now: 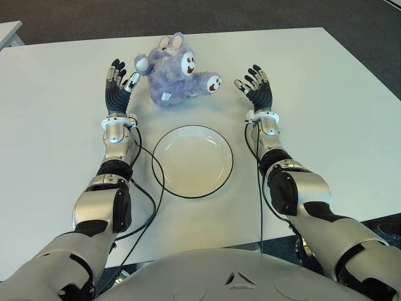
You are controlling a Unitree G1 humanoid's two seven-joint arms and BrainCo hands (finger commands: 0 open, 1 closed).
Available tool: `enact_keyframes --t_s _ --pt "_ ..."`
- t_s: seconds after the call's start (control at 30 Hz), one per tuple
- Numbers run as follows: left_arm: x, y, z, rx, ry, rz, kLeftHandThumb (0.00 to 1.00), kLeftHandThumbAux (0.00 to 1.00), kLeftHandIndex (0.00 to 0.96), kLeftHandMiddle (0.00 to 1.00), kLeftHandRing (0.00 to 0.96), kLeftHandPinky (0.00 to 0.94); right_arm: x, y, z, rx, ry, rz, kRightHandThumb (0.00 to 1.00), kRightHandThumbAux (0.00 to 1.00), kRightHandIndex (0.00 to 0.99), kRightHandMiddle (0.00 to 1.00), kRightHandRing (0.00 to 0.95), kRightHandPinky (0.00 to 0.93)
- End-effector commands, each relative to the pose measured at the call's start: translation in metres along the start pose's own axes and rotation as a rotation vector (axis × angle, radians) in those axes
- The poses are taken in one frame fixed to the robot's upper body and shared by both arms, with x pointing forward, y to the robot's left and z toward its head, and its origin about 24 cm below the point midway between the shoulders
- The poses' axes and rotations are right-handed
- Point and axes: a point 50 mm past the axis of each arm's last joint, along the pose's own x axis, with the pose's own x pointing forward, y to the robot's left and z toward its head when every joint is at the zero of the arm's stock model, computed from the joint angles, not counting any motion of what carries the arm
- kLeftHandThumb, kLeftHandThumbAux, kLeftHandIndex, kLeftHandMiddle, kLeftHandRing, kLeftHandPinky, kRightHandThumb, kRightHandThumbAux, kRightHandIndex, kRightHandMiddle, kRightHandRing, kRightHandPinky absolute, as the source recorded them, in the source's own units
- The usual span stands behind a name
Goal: Put the doll into the plate.
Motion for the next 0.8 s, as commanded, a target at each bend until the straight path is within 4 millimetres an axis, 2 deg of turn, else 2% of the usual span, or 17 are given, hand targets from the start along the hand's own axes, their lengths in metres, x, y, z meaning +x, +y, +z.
enact_keyframes --t_s 0.03,0.8 --pt "-0.023 0.014 -0.027 0.022 0.106 0.050 0.000 0.535 0.004 0.098 0.060 0.000 -0.008 -0.002 -0.015 0.004 0.062 -0.013 0.201 0.850 0.102 0.128 0.127 0.157" --pt "-0.006 0.022 -0.003 0.077 -0.011 0.073 0.000 0.500 0.000 0.096 0.068 0.000 -0.008 -0.003 -0.015 -0.001 0.064 -0.013 0.196 0.856 0.105 0.129 0.129 0.154"
